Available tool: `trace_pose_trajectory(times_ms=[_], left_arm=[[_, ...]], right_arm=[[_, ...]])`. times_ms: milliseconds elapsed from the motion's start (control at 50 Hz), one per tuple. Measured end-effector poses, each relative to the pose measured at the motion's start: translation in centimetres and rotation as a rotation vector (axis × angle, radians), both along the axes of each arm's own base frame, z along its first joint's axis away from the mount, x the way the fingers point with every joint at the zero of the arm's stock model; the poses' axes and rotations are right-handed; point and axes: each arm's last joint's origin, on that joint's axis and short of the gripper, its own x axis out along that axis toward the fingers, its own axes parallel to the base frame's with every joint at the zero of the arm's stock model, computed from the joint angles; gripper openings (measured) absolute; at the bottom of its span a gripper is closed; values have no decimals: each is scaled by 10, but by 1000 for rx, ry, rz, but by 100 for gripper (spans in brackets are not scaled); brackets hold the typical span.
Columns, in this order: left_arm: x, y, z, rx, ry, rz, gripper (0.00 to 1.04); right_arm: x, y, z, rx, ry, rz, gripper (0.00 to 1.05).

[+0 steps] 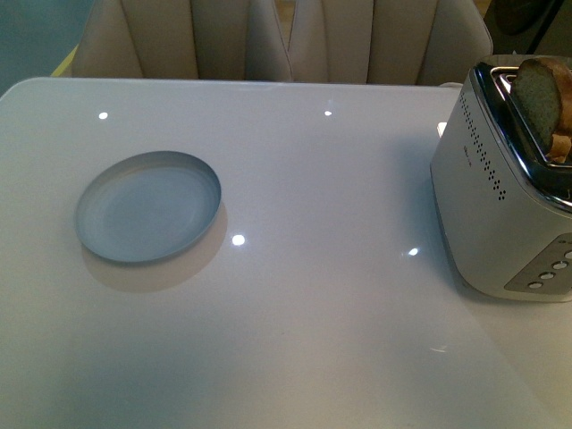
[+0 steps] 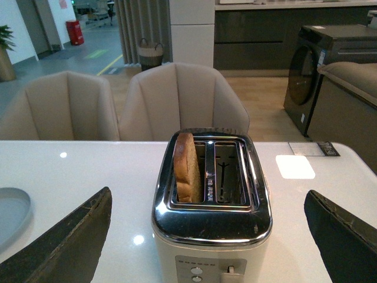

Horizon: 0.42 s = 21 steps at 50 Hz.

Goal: Left arm holds plate, right arm toasts bread

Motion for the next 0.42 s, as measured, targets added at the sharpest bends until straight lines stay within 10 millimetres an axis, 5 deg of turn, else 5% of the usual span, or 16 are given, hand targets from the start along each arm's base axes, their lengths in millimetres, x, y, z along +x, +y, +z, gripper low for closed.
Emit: trace_pose_trajectory(times_ms=[100, 420], left_arm=[[0, 0, 0, 1, 0, 0, 100], [0, 0, 0, 2, 0, 0, 98]], right_arm=[[0, 0, 0, 0, 0, 0, 96], [0, 0, 0, 0, 0, 0, 96]])
